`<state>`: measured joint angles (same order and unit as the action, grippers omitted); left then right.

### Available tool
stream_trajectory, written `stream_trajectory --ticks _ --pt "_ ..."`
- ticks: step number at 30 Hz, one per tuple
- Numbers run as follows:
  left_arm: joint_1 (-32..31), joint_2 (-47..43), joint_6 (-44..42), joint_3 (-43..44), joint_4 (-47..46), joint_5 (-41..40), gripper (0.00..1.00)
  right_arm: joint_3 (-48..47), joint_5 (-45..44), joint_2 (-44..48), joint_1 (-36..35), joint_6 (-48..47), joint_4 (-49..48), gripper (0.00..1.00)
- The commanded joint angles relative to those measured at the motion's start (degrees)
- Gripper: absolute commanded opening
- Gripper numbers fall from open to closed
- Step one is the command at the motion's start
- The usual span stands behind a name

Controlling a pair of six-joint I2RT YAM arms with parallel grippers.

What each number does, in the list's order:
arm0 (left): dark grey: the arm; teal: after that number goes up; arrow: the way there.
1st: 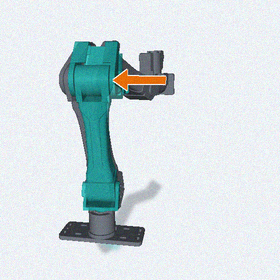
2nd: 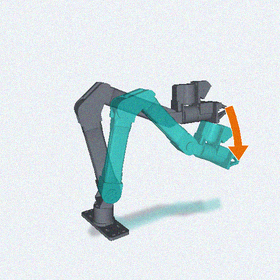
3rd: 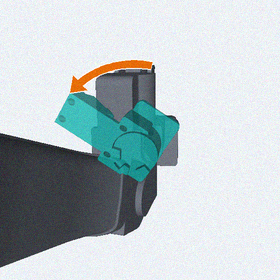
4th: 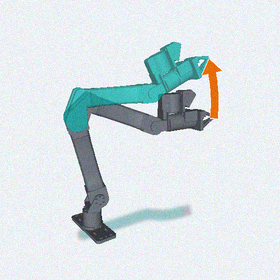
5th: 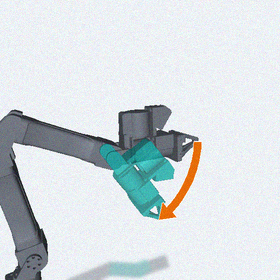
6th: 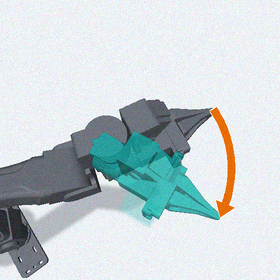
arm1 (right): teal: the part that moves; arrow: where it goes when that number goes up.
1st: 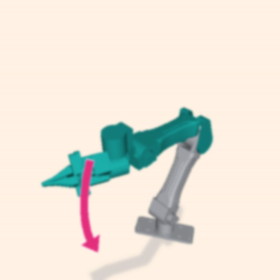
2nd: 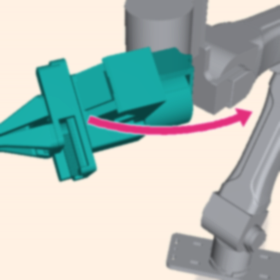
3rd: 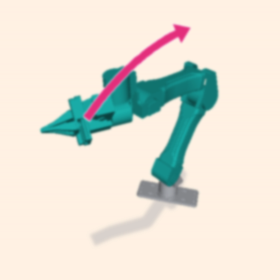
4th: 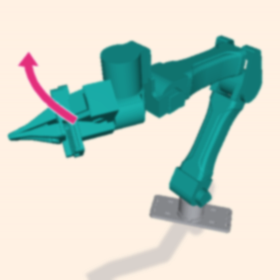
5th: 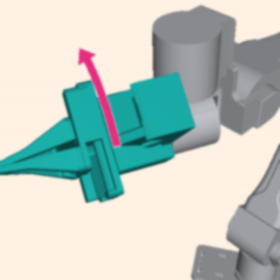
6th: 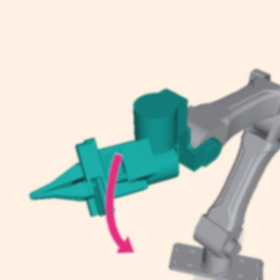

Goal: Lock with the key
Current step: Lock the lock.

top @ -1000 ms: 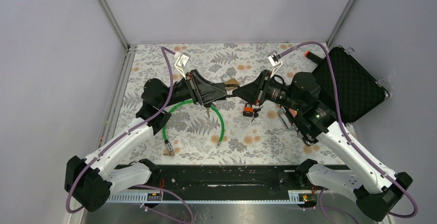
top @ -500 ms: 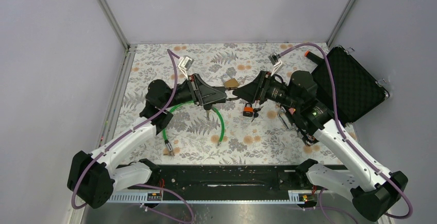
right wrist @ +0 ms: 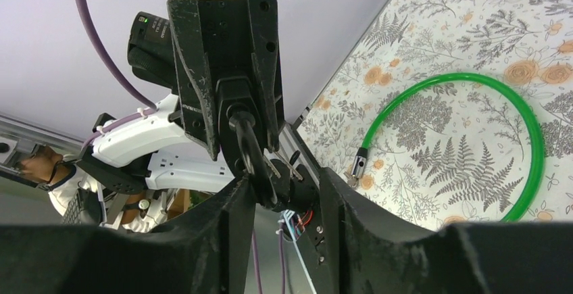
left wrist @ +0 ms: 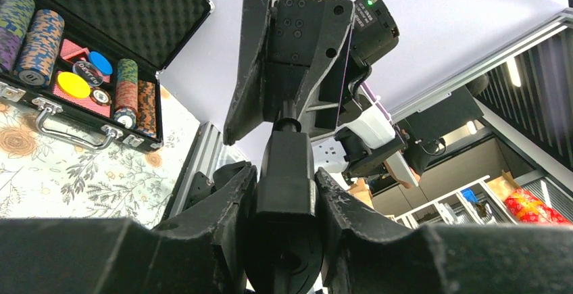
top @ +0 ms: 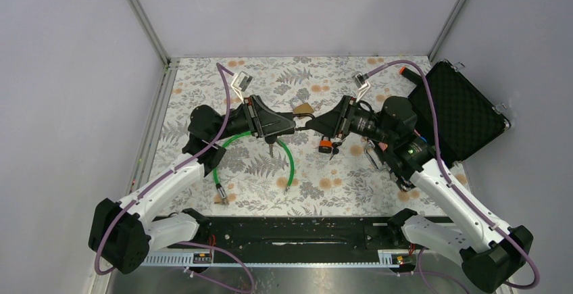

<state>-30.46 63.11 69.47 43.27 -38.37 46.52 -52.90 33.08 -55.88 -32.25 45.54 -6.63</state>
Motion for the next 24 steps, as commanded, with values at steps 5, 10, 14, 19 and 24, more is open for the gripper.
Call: stream_trajectory --ticks 5,10,14,19,24 --pt "0.2 -1.3 0.8 0.9 -6.7 1.4 0.00 -1.1 1.1 1.9 1.0 0.2 -3.7 0.51" --pt "0.3 -1.0 0.6 1.3 -6.5 1.6 0.00 -1.7 1.8 1.8 1.1 0.1 -3.9 0.30" --pt "0.2 -1.0 -0.2 1.4 -5.9 1.8 0.00 -2.2 4.7 0.3 1.1 2.8 -6.7 0.04" --pt "0.1 -0.7 -0.1 1.5 -6.0 2.0 0.00 -2.3 5.0 -1.1 1.0 3.7 -7.7 0.00" --pt "-1.1 0.4 0.4 2.0 -6.7 1.9 0.00 -2.5 2.5 -2.4 -1.3 2.2 -7.2 0.00"
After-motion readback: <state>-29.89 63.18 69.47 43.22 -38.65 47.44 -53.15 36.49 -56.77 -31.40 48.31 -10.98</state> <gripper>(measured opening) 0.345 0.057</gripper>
